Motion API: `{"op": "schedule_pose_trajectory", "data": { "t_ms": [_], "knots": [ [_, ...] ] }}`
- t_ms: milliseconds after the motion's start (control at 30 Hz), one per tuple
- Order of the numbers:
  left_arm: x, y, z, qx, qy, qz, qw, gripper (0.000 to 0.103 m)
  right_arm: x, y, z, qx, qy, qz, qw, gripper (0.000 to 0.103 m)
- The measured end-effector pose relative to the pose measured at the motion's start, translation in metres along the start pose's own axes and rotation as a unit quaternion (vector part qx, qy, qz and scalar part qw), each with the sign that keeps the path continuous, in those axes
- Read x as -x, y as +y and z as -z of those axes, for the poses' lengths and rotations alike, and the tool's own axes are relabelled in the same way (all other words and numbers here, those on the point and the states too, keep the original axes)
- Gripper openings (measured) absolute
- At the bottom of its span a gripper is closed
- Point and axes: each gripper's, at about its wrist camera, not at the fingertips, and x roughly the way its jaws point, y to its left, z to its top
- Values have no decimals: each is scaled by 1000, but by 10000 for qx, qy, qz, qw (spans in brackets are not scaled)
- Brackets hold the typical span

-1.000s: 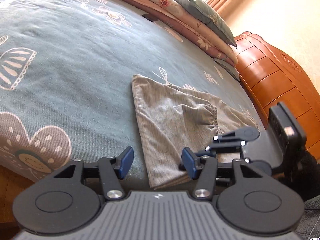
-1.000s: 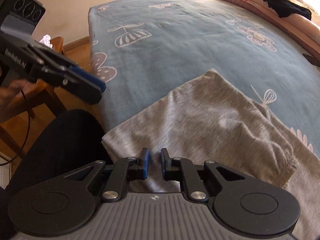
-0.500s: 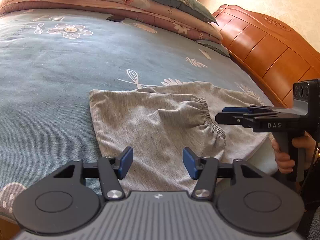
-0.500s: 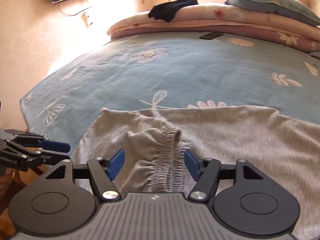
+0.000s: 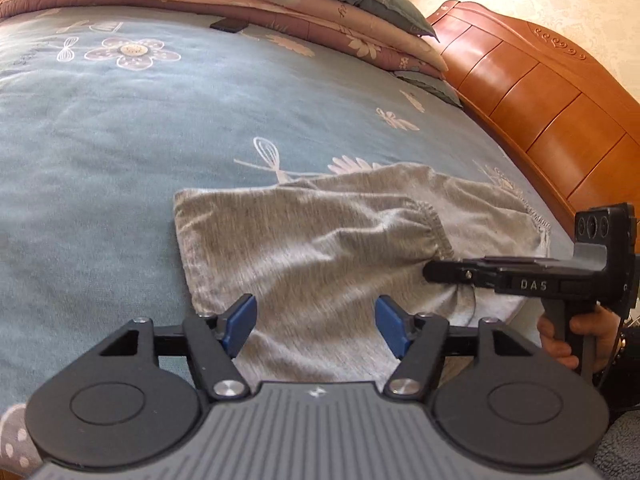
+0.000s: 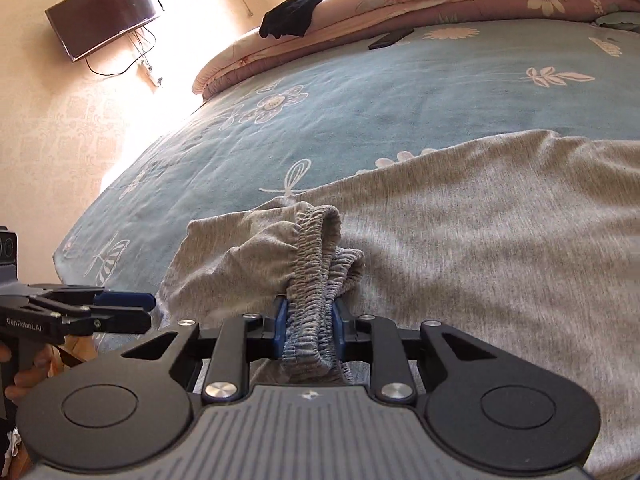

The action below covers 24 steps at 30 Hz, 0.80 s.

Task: Fold clothes

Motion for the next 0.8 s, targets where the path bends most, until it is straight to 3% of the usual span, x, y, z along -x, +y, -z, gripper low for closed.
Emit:
{"op": "schedule_pose_trajectory", "data": {
  "t_ms": [133,200,267,367,433,533,700,800],
  "knots": [
    [-21,14,-29,-23,-184,-3,9998,70,-10,-6,8,-18,198,42,9998,30],
    [-41,28,-38,161,-74,-7,9998,70,-12,-9,11,-101,153,-27,9998,32],
    [-56,43,-42,346,-61,-318,9989,66,-12,-13,10,-205,148,-125,9996,32],
    [-48,64,-49,716,-415,-907,9924,63,-11,-19,9,-300,164,-252,9991,32],
    [-36,70,-54,900,-559,-735,9917,63,-11,-20,10,-272,145,-321,9990,35],
    [-25,55,-55,642,-588,-470,9951,69,-11,-21,11,-259,99,-408,9988,40],
    [-30,7,-35,-86,-134,-3,9999,70,-12,-25,11,-527,21,-639,9966,54],
    [-39,-20,-14,-581,83,-32,9983,70,-13,-27,7,-680,-22,-560,9961,54]
  ]
}}
